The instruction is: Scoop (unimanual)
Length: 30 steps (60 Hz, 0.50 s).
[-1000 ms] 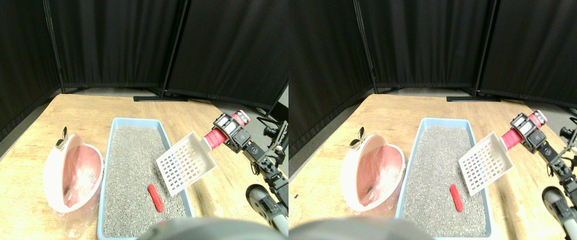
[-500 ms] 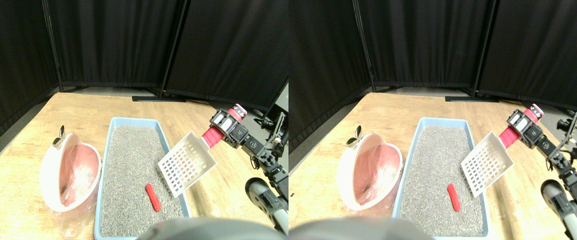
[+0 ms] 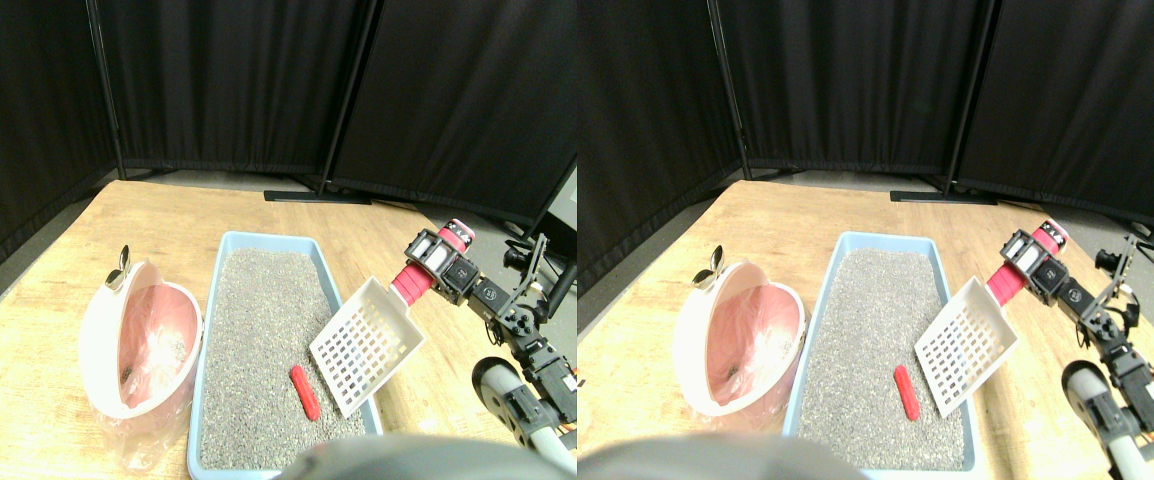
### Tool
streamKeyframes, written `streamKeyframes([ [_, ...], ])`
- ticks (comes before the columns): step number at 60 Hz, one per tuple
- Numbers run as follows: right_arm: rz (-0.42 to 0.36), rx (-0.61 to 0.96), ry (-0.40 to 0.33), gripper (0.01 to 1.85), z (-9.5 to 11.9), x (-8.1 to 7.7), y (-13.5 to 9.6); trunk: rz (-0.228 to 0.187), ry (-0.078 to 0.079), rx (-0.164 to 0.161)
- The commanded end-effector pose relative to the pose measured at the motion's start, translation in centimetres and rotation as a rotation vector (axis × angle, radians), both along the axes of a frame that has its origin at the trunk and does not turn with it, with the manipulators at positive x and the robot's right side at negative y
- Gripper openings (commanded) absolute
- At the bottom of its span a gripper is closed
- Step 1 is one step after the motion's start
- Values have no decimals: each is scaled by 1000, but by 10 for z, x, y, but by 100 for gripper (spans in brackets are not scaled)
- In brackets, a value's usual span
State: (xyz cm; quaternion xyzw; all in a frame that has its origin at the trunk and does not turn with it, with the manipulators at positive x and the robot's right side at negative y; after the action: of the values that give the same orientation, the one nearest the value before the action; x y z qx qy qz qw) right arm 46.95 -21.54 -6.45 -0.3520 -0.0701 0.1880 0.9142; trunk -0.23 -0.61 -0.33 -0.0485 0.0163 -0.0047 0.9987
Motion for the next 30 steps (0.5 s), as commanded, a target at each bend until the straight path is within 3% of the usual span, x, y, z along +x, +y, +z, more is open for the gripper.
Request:
streamKeyframes([
  [1, 20, -37, -75, 5, 8, 2, 2, 5, 10, -25],
  [22, 53, -46, -91, 5, 8, 3, 2, 9, -20, -23],
  [30, 40, -57, -86, 5, 7, 3, 4, 9, -25, -24],
])
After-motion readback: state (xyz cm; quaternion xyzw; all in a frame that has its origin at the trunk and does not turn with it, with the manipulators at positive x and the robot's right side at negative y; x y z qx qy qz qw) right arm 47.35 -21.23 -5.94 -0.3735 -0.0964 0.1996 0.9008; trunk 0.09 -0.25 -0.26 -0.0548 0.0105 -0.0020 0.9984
